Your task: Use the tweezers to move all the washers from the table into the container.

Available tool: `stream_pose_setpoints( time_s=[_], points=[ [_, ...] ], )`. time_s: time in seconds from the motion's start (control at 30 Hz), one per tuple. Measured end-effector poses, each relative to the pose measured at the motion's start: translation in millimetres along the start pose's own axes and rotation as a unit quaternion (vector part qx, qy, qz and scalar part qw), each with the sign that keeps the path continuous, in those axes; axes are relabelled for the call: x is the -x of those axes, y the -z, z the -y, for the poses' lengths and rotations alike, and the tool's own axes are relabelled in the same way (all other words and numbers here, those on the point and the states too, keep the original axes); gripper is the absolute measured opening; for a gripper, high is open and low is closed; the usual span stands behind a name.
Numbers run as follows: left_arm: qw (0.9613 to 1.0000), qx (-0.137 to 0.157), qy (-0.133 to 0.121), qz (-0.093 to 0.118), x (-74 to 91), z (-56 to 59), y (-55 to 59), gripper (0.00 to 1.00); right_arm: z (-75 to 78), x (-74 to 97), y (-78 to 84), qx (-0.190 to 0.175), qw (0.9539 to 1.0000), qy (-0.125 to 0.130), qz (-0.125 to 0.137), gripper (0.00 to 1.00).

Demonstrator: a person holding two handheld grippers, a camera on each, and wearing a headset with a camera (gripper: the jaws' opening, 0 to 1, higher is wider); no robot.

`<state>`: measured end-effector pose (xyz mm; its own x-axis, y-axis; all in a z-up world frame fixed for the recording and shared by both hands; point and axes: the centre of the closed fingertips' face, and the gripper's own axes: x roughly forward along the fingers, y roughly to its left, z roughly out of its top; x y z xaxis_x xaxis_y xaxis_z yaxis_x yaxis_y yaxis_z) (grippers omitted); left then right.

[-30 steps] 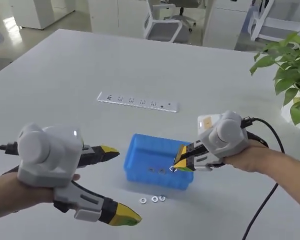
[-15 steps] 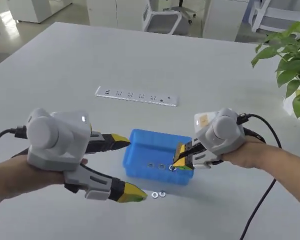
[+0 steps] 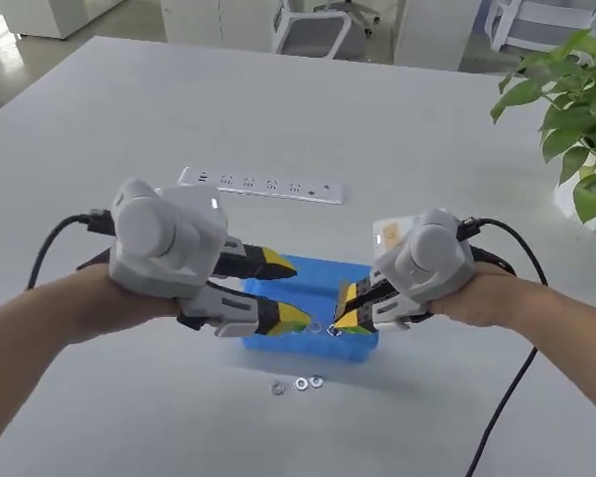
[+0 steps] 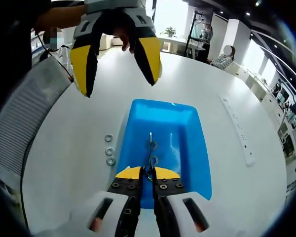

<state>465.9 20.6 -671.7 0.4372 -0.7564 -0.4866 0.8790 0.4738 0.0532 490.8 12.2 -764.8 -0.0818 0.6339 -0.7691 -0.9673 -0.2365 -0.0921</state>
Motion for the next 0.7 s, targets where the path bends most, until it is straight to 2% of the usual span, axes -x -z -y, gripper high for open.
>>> stream_pose_setpoints(
  time_s=[0.1, 0.33, 0.7],
  points=[
    [0.9999, -0.01, 0.004, -0.003, -8.2, -2.2, -2.6, 0.3, 0.4, 0.0, 0.6, 0.0, 1.0, 0.0, 0.0, 0.08],
    [0.9991, -0.033, 0.021, -0.014, -22.3, 0.9, -7.1, 0.24, -0.5, 1.0, 1.2, 0.001, 1.0, 0.0, 0.0, 0.08],
    [0.9957, -0.069, 0.051, -0.036, -42.3, 1.1, -5.9, 0.15, -1.0, 0.8, 1.4, 0.011, 0.9999, -0.003, -0.004, 0.08]
  ],
)
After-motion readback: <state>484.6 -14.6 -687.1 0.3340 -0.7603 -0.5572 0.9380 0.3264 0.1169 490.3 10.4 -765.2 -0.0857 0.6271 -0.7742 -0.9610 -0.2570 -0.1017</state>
